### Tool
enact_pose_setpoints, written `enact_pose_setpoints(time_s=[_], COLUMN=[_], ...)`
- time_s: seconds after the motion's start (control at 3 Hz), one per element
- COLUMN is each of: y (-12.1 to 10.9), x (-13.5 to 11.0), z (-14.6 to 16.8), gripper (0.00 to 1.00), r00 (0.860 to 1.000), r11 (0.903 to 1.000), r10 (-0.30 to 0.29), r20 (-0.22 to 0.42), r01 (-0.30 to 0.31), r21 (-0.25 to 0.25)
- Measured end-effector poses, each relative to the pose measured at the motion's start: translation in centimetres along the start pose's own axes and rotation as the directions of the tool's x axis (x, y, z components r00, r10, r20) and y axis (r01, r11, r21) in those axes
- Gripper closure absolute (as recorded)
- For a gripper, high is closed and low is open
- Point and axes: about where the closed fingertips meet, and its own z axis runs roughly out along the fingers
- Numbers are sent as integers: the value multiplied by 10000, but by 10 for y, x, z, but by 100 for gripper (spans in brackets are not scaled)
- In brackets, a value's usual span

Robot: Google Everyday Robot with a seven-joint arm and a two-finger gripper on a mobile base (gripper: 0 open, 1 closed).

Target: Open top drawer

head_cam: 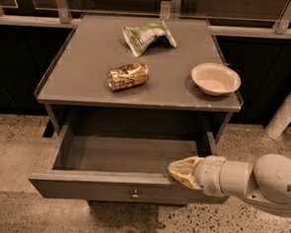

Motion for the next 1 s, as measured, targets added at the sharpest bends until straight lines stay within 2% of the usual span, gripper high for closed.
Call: enact_pose_setpoints(time_s=[0.33, 0.67, 1.0], y=[0, 0, 0], x=[0, 0, 0], z=[0, 0, 0], gripper=[12, 0, 0], r00=[10000, 10000, 10000], r11=[10000, 10000, 10000], r10=[0, -1, -1], r20=[0, 0, 0], r01=[0, 1, 1], r21=[0, -1, -1])
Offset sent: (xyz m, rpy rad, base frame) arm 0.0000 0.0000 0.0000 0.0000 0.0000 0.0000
